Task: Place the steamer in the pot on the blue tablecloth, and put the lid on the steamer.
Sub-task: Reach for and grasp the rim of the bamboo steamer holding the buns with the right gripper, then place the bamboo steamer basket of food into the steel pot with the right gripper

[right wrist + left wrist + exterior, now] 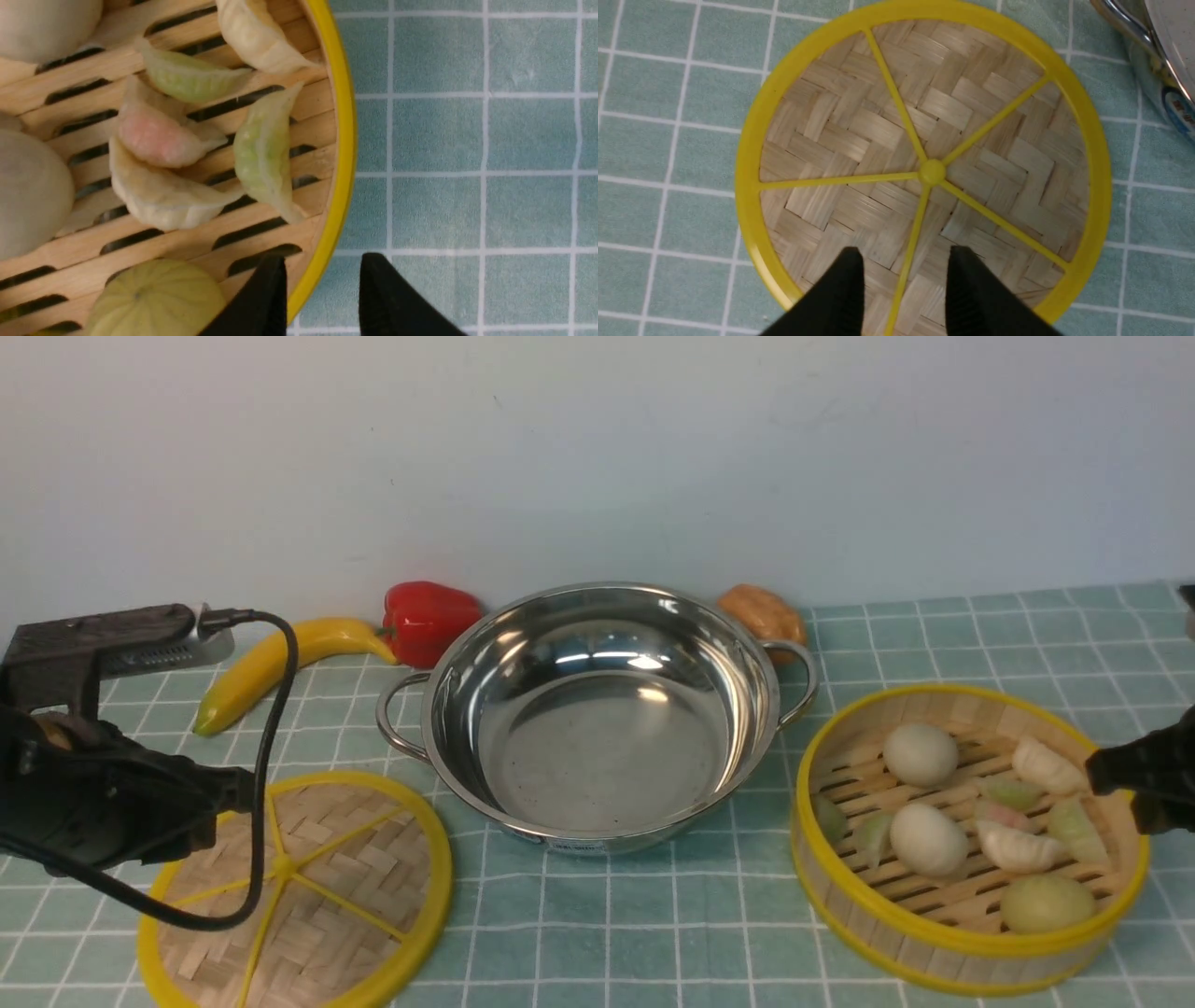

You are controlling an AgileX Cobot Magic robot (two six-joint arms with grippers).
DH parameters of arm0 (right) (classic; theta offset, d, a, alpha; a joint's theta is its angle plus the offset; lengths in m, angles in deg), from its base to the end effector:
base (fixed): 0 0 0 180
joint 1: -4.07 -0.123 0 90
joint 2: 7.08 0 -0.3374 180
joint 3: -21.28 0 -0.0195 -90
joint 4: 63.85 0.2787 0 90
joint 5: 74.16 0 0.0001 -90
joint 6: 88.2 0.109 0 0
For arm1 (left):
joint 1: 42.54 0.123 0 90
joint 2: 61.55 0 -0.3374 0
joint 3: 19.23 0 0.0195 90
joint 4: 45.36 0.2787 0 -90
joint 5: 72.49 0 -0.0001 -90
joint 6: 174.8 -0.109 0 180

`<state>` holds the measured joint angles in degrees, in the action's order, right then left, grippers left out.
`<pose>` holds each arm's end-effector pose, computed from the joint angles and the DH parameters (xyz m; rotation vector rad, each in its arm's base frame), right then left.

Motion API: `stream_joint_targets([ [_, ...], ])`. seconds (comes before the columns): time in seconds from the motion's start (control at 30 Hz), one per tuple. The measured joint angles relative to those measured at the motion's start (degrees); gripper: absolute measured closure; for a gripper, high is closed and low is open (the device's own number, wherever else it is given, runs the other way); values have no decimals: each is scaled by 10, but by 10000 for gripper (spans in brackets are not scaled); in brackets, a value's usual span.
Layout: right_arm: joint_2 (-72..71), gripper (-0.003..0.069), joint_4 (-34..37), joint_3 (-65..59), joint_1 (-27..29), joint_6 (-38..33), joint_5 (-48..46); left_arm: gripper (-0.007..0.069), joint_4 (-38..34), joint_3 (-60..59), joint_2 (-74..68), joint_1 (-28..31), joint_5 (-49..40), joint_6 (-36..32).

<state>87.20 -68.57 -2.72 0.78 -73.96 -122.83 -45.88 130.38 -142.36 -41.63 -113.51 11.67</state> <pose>0.3044 0.0107 0.2386 0.2087 2.8984 -0.0472 0.2637 0.0035 0.2770 -0.1781 2.6514 -0.0420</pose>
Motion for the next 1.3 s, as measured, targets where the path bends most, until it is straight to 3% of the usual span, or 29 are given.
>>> stream_joint_targets([
  [0.47, 103, 422, -53, 0, 0, 59, 97, 382, 12, 1, 0, 0, -10, 0],
  [0.57, 132, 484, -73, 3, 0, 78, 94, 382, 13, 1, 0, 0, -11, 0],
  [0.67, 133, 602, -76, 6, 0, 91, 87, 382, 13, 1, -1, 0, -12, 0],
  [0.7, 132, 601, -77, 6, 0, 90, 86, 382, 13, 1, -1, 0, -13, -1],
  [0.93, 68, 601, -85, 5, 0, 83, 5, 382, 13, 1, -1, 0, -17, -1],
  [1.07, -4, 601, -88, 11, 0, 50, -89, 382, 17, 1, -1, 0, -24, -1],
  [1.2, -47, 601, -36, 61, 0, -8, -156, 382, 21, 1, -1, 0, -24, -1],
  [1.3, -52, 601, 42, 128, 0, -53, -177, 382, 22, 1, -1, 0, -25, -2],
])
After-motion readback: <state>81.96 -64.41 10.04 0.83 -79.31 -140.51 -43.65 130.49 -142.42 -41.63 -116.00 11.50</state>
